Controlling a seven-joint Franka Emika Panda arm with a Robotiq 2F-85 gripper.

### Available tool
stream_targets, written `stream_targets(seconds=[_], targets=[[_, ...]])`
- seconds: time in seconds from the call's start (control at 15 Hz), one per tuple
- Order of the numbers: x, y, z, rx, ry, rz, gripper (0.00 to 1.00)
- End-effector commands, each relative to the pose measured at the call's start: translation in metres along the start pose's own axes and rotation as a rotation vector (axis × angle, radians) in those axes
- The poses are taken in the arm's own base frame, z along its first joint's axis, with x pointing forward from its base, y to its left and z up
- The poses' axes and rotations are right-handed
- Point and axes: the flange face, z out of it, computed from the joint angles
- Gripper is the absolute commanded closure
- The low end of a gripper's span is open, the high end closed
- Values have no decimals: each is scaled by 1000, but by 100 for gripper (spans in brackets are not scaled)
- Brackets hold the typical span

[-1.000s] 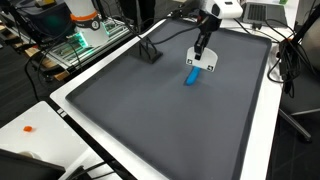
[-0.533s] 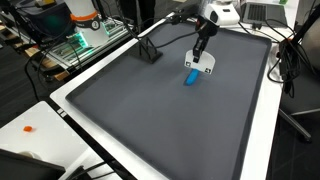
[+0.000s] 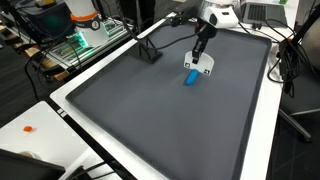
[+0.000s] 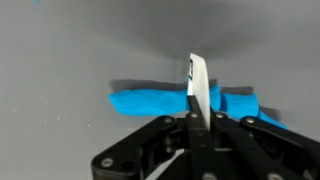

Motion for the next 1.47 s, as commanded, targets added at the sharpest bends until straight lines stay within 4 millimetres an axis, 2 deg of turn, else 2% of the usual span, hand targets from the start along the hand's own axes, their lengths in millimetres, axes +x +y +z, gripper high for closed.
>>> stream_targets(seconds=[0.0,0.6,1.4], targets=[[-3,-1,17,8,-29,-19,99],[-4,-3,28,30,-49,-15,99],[-7,2,6,52,-49,8,99]])
